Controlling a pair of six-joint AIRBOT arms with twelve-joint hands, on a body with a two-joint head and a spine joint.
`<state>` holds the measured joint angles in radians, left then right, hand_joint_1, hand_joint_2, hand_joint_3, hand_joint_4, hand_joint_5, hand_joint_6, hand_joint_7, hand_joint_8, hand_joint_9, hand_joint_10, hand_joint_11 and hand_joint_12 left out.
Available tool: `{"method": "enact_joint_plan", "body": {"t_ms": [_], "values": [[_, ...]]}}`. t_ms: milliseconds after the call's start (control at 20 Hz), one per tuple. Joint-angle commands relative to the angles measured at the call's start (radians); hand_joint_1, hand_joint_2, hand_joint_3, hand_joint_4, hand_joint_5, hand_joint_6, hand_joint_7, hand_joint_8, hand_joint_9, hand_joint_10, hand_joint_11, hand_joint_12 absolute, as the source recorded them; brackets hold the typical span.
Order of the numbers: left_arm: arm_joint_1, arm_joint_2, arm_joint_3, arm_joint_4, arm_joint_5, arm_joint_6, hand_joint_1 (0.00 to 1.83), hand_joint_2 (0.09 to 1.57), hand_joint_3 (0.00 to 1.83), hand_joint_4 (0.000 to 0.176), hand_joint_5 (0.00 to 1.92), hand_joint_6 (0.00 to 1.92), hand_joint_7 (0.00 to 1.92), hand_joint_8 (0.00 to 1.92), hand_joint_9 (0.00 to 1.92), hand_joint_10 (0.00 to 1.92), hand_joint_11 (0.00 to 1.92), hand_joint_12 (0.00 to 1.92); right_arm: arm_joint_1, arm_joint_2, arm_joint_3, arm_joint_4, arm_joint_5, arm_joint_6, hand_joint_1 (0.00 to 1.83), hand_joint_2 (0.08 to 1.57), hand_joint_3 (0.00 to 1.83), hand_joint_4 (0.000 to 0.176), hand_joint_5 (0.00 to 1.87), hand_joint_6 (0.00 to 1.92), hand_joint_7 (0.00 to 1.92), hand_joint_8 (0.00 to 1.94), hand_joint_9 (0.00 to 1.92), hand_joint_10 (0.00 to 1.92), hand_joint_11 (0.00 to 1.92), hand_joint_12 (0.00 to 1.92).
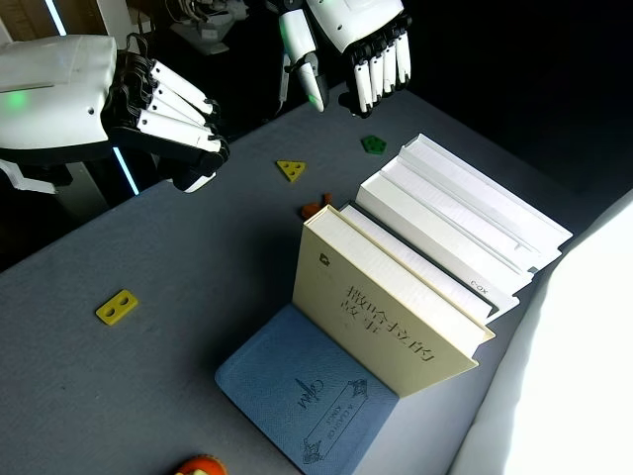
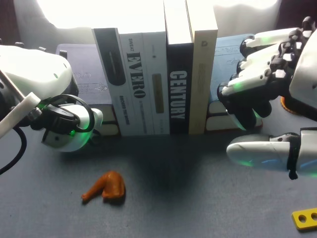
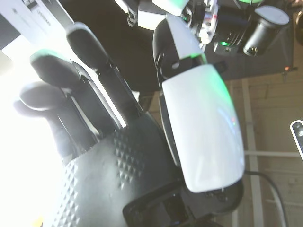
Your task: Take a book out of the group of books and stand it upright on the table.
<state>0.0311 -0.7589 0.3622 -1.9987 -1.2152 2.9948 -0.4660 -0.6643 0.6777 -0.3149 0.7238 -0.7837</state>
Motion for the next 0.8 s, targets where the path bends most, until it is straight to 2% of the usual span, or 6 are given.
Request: {"method": "enact_joint_plan", "body": {"t_ms": [0, 50, 250, 400, 600, 750], "values": [[-0.010, -0.004, -0.001, 0.091, 0.008, 0.004, 0.04, 1.29, 0.31, 0.000, 0.06, 0.07, 0.11, 0.05, 0.08, 0.04, 0.00, 0.38, 0.004, 0.006, -0.007, 0.023, 0.114, 0.009, 0.13, 1.16, 0.23, 0.000, 0.47, 0.70, 0.58, 0.56, 0.43, 0.96, 0.10, 1.64], [-0.010, -0.004, -0.001, 0.091, 0.008, 0.004, 0.00, 1.41, 0.05, 0.000, 0.06, 0.02, 0.09, 0.00, 0.06, 0.01, 0.00, 0.30, 0.004, 0.007, -0.008, 0.023, 0.114, 0.009, 0.08, 1.25, 0.06, 0.000, 0.45, 0.69, 0.61, 0.49, 0.41, 1.01, 0.09, 1.67], [-0.010, -0.004, -0.001, 0.091, 0.007, 0.004, 0.05, 1.44, 0.02, 0.000, 0.09, 0.01, 0.07, 0.00, 0.05, 0.00, 0.00, 0.36, -0.005, 0.014, -0.013, 0.018, 0.117, 0.017, 0.07, 1.29, 0.01, 0.000, 0.40, 0.65, 0.60, 0.37, 0.38, 0.93, 0.01, 1.65], [-0.010, -0.004, -0.001, 0.091, 0.005, 0.004, 0.16, 1.42, 0.00, 0.000, 0.08, 0.00, 0.03, 0.00, 0.02, 0.00, 0.00, 0.16, -0.003, 0.019, -0.013, 0.018, 0.118, -0.001, 0.07, 1.27, 0.00, 0.000, 0.37, 0.49, 0.58, 0.10, 0.34, 0.66, 0.00, 1.52], [-0.013, -0.004, -0.001, 0.091, 0.004, 0.004, 0.19, 1.41, 0.00, 0.000, 0.08, 0.00, 0.04, 0.00, 0.00, 0.00, 0.00, 0.07, 0.017, 0.019, -0.013, 0.142, 0.118, -0.178, 0.11, 1.22, 0.00, 0.000, 0.29, 0.15, 0.37, 0.00, 0.24, 0.24, 0.00, 1.11], [-0.012, -0.004, -0.001, 0.091, 0.004, 0.004, 0.11, 1.42, 0.00, 0.000, 0.06, 0.00, 0.02, 0.00, 0.00, 0.00, 0.00, 0.03, 0.022, 0.016, -0.013, 0.188, 0.139, -0.258, 0.17, 1.15, 0.00, 0.000, 0.26, 0.05, 0.27, 0.00, 0.22, 0.10, 0.00, 0.96]]}}
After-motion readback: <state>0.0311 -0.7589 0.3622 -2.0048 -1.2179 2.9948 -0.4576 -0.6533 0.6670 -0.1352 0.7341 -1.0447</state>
